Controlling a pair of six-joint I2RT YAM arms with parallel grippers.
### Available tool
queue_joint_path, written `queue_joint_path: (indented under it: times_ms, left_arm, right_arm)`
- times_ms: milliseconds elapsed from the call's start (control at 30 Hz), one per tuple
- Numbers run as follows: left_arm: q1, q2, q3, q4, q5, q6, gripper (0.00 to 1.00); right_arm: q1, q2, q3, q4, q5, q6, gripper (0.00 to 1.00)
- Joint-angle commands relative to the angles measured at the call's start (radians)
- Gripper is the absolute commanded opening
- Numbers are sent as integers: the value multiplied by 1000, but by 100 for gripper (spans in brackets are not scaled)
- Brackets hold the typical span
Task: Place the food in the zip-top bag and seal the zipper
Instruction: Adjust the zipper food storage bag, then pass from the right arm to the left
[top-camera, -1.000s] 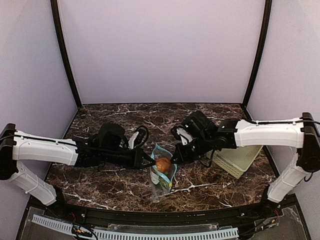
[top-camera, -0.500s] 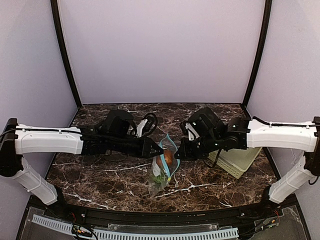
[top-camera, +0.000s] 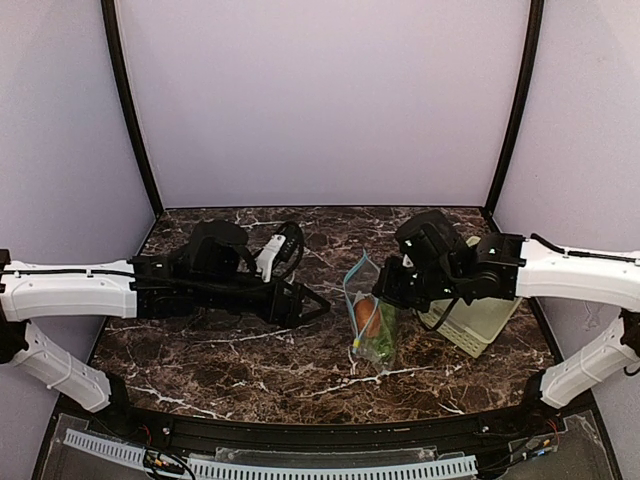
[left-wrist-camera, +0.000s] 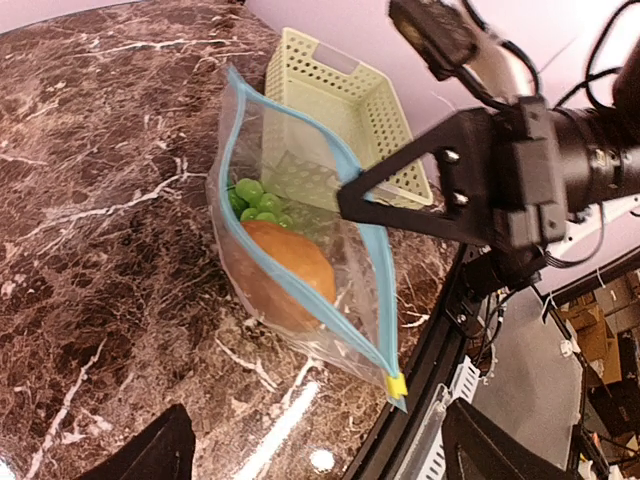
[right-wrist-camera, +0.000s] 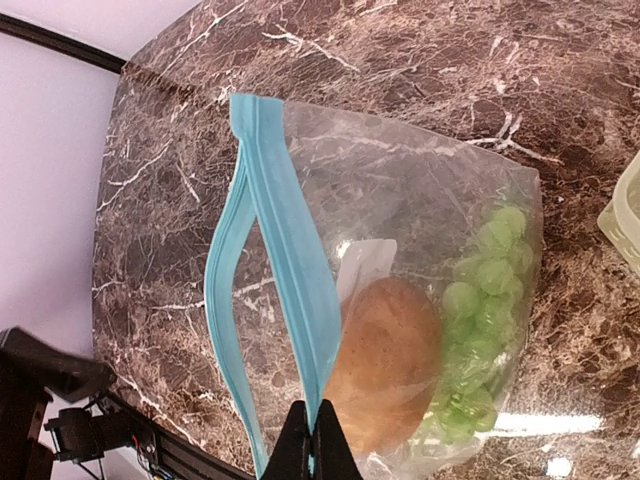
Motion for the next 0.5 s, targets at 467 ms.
queue_joint_path:
  times_ms: [467]
  left_arm:
    - [-147, 114, -96, 190, -56, -144, 89]
  right_arm:
    - [8, 80, 74, -30, 131, 102, 0]
